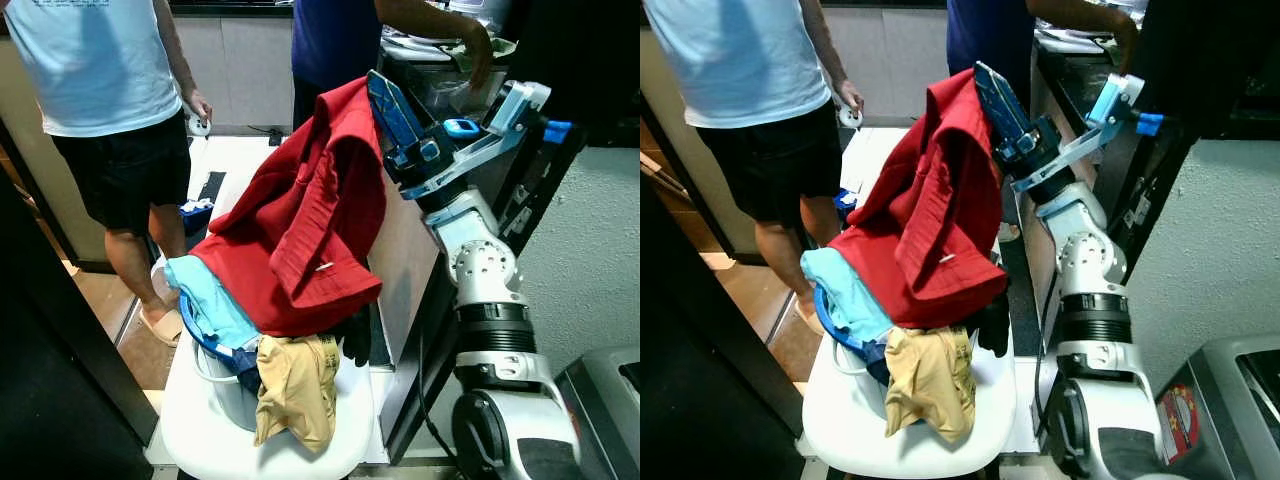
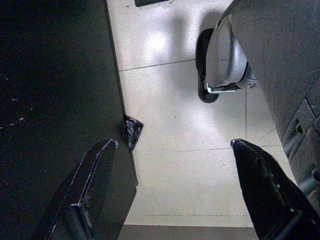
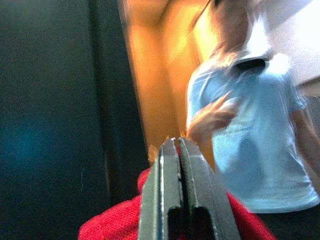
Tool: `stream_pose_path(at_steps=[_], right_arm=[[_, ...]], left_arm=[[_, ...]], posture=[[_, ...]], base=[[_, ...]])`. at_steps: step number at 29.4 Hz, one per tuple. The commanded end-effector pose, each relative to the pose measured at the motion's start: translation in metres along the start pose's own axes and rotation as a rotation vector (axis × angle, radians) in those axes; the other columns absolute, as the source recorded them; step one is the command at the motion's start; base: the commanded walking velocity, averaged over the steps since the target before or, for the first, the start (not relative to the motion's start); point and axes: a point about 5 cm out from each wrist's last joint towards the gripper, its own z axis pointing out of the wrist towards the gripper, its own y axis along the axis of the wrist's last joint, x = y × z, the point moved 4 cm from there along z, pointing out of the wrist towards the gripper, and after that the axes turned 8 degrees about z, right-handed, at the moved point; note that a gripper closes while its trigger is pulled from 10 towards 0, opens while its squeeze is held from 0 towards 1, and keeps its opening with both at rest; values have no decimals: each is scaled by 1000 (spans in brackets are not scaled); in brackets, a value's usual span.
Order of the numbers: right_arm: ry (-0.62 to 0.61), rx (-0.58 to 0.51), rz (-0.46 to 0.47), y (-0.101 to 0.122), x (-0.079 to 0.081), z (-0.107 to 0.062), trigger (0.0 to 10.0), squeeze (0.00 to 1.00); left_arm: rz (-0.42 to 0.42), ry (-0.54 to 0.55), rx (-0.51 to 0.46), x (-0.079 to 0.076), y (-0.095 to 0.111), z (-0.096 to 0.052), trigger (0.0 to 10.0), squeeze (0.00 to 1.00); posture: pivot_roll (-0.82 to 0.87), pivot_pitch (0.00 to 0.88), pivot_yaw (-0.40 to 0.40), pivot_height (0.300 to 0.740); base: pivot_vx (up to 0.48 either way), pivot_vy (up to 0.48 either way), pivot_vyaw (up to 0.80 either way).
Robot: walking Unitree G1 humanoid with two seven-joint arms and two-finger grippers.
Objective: Clothes washing
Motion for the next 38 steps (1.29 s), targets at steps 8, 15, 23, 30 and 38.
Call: stream_pose_path(at_steps=[8,15,23,30,38], right_arm=[[133,710,-222,-140,30,-30,0,0],[-20,840,-292,-170,13,-40,0,0],[-57,897,-323,-185,12,-49,4784,55],[-34,1059,-426,-202,9,-75,10000,1000],[52,1260,-545,-212,4,-106,10000,1000]], left_arm=[[-9,-52,-45,-13,13,1,10000,0],[-12,-53,-46,-14,13,1,10000,0],[-12,-57,-46,-16,12,1,10000,0],[-8,-65,-56,-19,16,1,10000,0],[-5,-68,-62,-19,18,2,10000,0]], posture=[[182,0,-60,740],[184,0,-63,740],[181,0,-64,740],[169,0,-64,740],[170,0,-64,740]], base=[[0,0,0],[0,0,0],[0,0,0],[0,0,0],[0,0,0]])
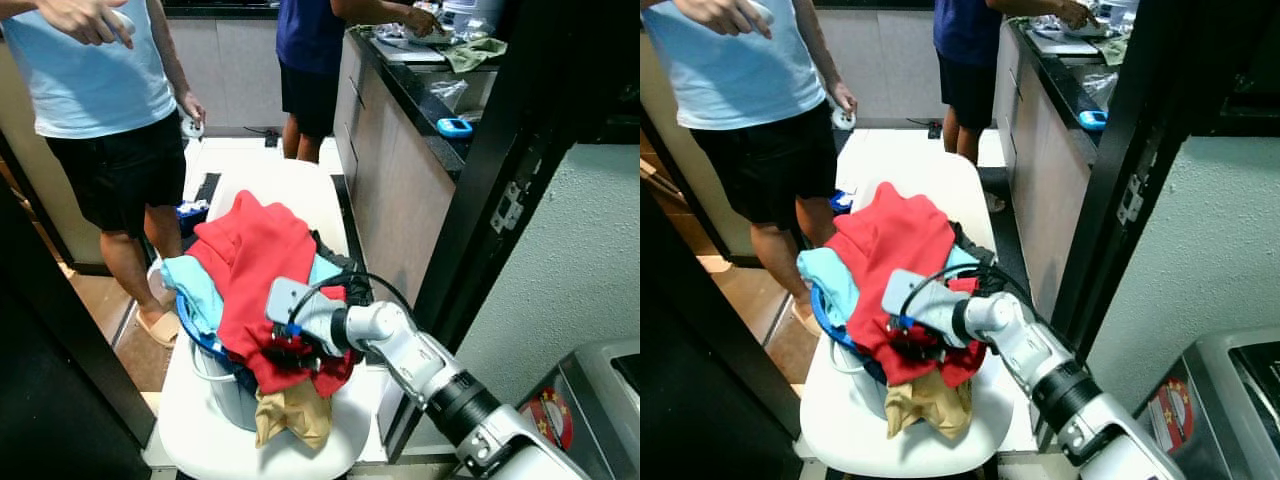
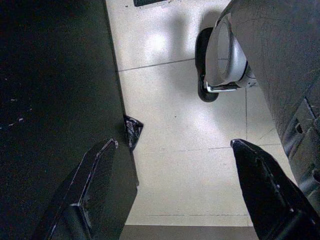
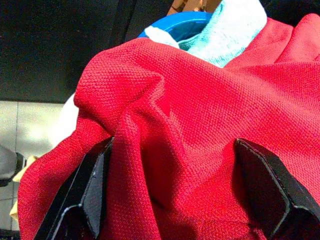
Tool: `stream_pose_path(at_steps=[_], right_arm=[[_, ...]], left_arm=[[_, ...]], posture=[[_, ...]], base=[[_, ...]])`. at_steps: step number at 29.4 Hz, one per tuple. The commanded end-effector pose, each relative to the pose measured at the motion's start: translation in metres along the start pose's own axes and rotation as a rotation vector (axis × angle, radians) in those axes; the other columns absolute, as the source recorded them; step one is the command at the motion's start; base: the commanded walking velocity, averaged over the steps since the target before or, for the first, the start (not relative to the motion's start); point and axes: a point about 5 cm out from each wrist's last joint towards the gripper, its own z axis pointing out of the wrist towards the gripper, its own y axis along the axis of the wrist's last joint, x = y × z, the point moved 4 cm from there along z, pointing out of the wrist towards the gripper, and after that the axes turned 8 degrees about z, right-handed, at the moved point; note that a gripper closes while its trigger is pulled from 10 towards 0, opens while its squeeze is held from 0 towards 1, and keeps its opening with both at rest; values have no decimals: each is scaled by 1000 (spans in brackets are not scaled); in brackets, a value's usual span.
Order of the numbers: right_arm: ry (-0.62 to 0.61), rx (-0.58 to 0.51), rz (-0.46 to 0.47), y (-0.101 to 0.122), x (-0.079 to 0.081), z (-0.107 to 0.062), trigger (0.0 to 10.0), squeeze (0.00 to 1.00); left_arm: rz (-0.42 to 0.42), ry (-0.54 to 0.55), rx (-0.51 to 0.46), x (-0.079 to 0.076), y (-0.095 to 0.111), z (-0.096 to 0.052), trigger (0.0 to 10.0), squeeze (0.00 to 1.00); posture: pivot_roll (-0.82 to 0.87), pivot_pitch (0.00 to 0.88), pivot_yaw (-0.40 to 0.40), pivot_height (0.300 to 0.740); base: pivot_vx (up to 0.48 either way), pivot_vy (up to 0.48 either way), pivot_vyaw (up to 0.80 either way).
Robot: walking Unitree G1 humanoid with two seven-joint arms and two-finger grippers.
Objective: Clothes washing
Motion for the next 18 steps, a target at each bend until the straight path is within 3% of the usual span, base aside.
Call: stream_pose_path(at_steps=[1,2,3,5,6,7,8,18], right_arm=[[19,62,-20,-13,6,1,10000,1000],[19,62,-20,-13,6,1,10000,1000],[39,72,-29,-14,10,2,10000,43],[39,72,-29,-14,10,2,10000,43],[54,72,-30,-15,12,2,2706,0],[54,72,-30,-15,12,2,2706,0],[60,69,-28,-15,14,2,0,0],[60,-20,58,-2,10,2,0,0]], left_arm=[[-3,-64,-62,-18,19,2,10000,0],[-3,-64,-62,-18,19,2,10000,0],[-3,-64,-62,-18,18,2,10000,0],[-3,-64,-62,-18,18,2,10000,0],[-4,-63,-62,-18,18,2,10000,0],[-4,-63,-62,-18,18,2,10000,0],[-4,-63,-62,-18,18,2,10000,0],[-5,-61,-66,-16,20,2,10000,0]], posture=[[170,0,-64,740],[170,0,-64,740],[172,0,-64,740],[172,0,-64,740],[172,0,-64,740],[172,0,-64,740],[172,0,-64,740],[173,0,-65,740]], base=[[0,0,0],[0,0,0],[0,0,0],[0,0,0],[0,0,0],[0,0,0],[0,0,0],[0,0,0]])
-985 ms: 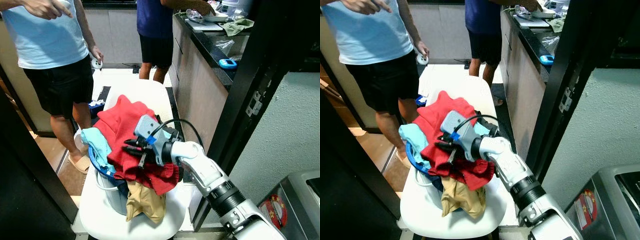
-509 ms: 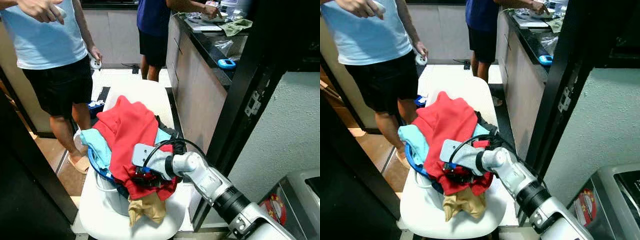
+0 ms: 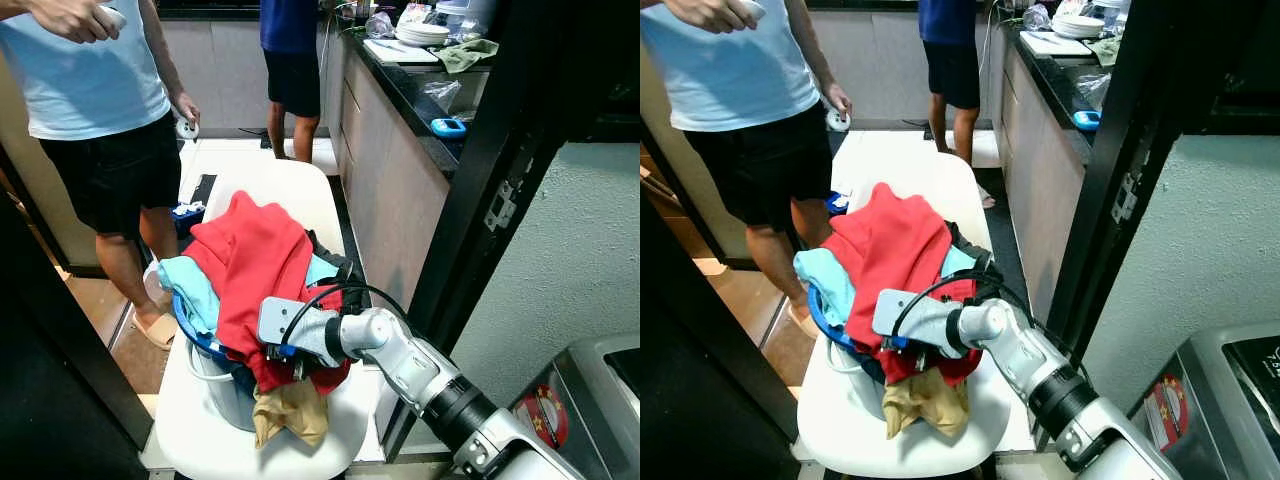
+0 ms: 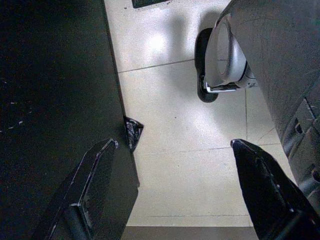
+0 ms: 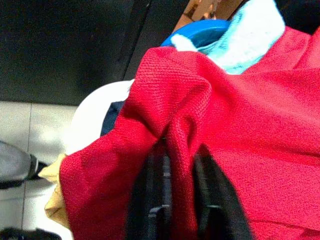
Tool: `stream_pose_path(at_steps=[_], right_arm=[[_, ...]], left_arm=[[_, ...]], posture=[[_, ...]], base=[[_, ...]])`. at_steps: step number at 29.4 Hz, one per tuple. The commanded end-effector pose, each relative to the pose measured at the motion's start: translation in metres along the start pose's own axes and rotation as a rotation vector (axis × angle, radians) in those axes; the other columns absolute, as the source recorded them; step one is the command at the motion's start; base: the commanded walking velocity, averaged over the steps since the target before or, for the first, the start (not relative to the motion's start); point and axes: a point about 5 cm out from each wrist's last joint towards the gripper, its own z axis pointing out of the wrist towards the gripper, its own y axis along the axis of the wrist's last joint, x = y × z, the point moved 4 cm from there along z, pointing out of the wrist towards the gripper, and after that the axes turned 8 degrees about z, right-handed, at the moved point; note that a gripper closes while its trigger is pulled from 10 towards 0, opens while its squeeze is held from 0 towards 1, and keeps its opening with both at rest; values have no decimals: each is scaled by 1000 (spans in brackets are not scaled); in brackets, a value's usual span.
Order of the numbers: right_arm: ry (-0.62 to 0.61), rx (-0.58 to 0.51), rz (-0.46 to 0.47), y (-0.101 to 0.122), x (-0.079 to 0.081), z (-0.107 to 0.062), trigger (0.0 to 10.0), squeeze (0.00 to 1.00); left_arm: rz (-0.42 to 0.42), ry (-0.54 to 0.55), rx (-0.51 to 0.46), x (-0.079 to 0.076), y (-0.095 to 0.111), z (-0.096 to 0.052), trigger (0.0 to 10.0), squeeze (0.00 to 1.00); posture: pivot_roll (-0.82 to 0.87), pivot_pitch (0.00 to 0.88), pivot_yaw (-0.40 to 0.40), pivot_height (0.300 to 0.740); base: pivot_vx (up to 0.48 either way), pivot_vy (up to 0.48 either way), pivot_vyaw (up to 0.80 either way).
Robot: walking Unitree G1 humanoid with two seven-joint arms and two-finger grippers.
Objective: Clothes washing
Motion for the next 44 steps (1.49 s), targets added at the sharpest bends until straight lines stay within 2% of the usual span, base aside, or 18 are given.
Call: stream_pose_path(at_steps=[1,5,6,7,10,14,16,17,18,19,20,23,25,28,33,35,38,44], right_arm=[[8,-2,50,-6,2,-1,0,0],[15,-59,89,3,1,-1,0,0],[23,-140,136,16,0,-3,0,0],[23,-140,136,16,0,-3,0,0],[65,-604,379,87,-18,-31,0,0],[77,-694,422,99,-22,-39,0,0],[30,-879,507,121,-44,-61,0,0],[30,-879,507,121,-44,-61,0,0],[-18,-1008,594,130,-66,-81,0,0],[-18,-1008,594,130,-66,-81,0,0],[-52,-1100,651,135,-82,-96,0,0],[-81,-1164,684,138,-93,-109,0,0],[-114,-1246,707,144,-106,-128,0,0],[-131,-1280,708,148,-111,-138,0,0],[-169,-1391,670,163,-123,-173,0,0],[-169,-1391,670,163,-123,-173,0,0],[-157,-1433,621,171,-124,-191,0,0],[-147,-1396,578,173,-119,-188,0,0]], left_arm=[[-5,-60,-67,-16,20,2,10000,0],[-5,-60,-69,-16,21,2,10000,0],[-7,-60,-70,-16,21,2,10000,0],[-7,-60,-70,-16,21,2,10000,0],[-11,-59,-73,-15,22,2,10000,0],[-12,-58,-74,-15,23,2,10000,0],[-14,-56,-73,-14,23,2,10000,0],[-14,-56,-73,-14,23,2,10000,0],[-14,-54,-69,-14,22,2,10000,0],[-14,-54,-69,-14,22,2,10000,0],[-13,-53,-64,-14,21,2,10000,0],[-10,-55,-57,-15,19,2,10000,0],[-9,-56,-46,-15,17,2,10000,0],[-8,-57,-43,-15,16,2,10000,0],[-6,-57,-38,-15,14,2,10000,0],[-6,-57,-38,-15,14,2,10000,0],[-5,-57,-36,-15,14,2,10000,0],[-5,-54,-39,-15,14,2,10000,0]], posture=[[174,0,-66,740],[175,0,-66,740],[176,0,-67,740],[176,0,-67,740],[178,0,-68,740],[178,0,-68,740],[180,0,-70,740],[180,0,-70,740],[180,0,-70,740],[180,0,-70,740],[180,0,-70,740],[180,0,-70,740],[180,0,-70,740],[180,0,-70,740],[179,0,-63,740],[179,0,-63,740],[179,0,-63,740],[179,0,-63,740]], base=[[0,0,0],[0,0,0],[0,0,0],[0,0,0],[0,0,0],[0,0,0],[0,0,0],[0,0,0],[0,0,0],[0,0,0],[0,0,0],[-160,0,0],[-315,0,0],[-320,0,0],[-324,0,0],[-330,0,0],[-376,0,0],[-238,0,0]])
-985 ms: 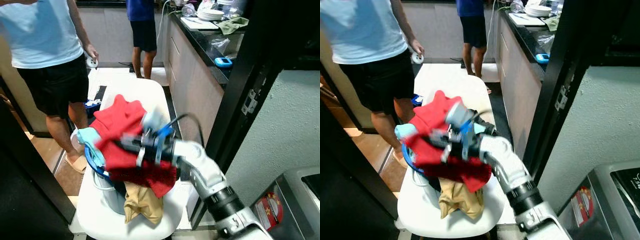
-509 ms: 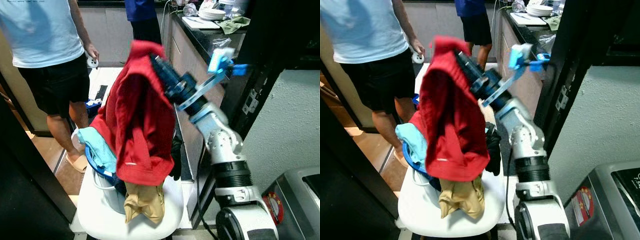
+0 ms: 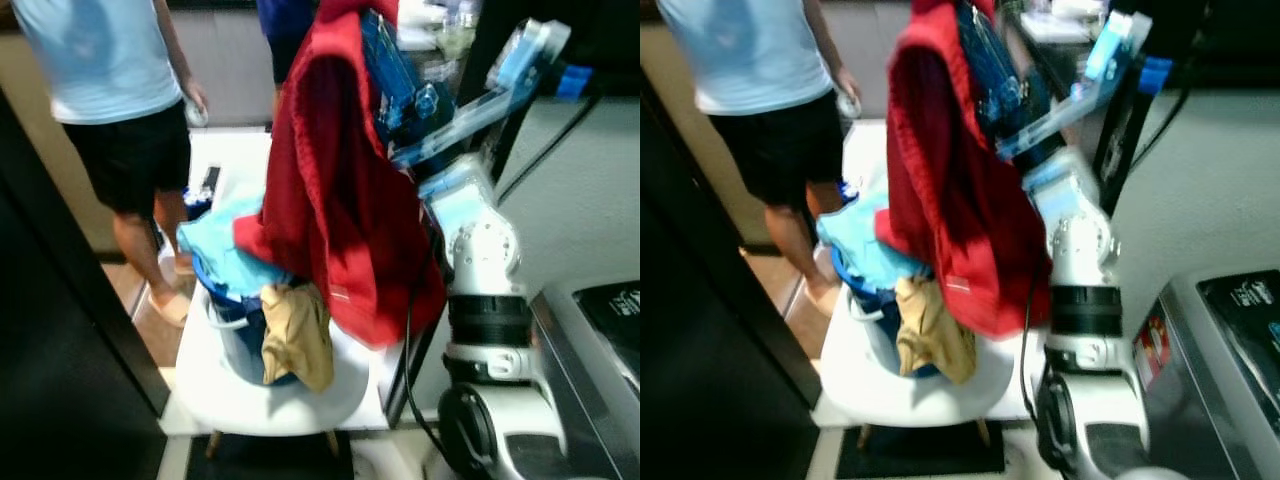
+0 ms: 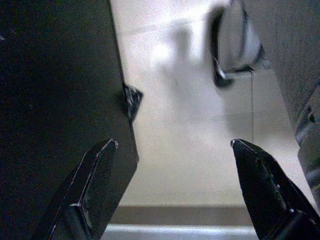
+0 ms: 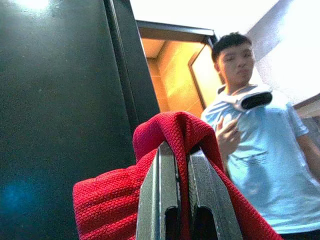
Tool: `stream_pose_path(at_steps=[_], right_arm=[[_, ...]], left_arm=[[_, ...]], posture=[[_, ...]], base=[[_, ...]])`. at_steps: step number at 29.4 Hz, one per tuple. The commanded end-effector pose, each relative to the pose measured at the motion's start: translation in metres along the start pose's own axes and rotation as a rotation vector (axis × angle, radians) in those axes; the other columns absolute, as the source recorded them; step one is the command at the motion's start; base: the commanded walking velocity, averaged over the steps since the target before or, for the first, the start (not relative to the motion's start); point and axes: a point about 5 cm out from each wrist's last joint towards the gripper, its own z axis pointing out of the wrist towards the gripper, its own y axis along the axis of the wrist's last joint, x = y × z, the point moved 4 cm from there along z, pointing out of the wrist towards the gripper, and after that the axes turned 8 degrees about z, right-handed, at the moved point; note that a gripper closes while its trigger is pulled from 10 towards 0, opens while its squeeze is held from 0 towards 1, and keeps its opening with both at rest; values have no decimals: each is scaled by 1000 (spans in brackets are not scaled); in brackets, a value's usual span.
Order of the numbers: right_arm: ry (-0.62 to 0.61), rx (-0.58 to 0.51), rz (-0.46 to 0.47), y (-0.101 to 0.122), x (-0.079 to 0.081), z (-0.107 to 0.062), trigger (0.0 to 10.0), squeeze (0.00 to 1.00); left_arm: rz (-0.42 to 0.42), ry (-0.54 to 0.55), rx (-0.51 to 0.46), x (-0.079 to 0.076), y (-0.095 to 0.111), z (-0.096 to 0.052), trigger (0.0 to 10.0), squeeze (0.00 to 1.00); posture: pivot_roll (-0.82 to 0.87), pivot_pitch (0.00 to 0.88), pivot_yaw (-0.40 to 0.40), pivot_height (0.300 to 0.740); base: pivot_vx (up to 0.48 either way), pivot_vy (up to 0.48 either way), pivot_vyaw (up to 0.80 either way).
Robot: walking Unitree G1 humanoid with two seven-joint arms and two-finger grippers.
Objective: Clothes washing
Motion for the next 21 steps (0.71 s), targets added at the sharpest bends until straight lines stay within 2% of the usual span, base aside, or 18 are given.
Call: stream_pose_path(at_steps=[1,5,17,18,19,20,21], right_arm=[[35,39,-32,-8,8,3,0,0],[32,63,-38,-13,8,2,0,0],[15,81,-39,-15,4,2,0,0],[-26,65,-56,-9,-2,4,0,0],[-143,57,-155,4,-19,8,0,0],[-143,57,-155,4,-19,8,0,0],[-224,47,-230,15,-30,9,0,0]], left_arm=[[-2,-40,-43,-12,13,1,10000,0],[-3,-38,-45,-12,13,2,10000,0],[-3,-37,-47,-11,14,2,10000,0],[-4,-37,-47,-11,14,2,10000,0],[-3,-38,-50,-11,14,2,10000,0],[-3,-38,-50,-11,14,2,10000,0],[-2,-38,-52,-11,15,2,10000,0]], posture=[[179,0,-63,740],[179,0,-63,740],[178,0,-62,740],[181,0,-61,740],[176,0,-62,740],[176,0,-62,740],[176,0,-62,740]], base=[[0,0,0],[0,0,0],[0,0,-800],[0,0,-800],[0,0,-800],[0,0,-800],[0,0,-800]])
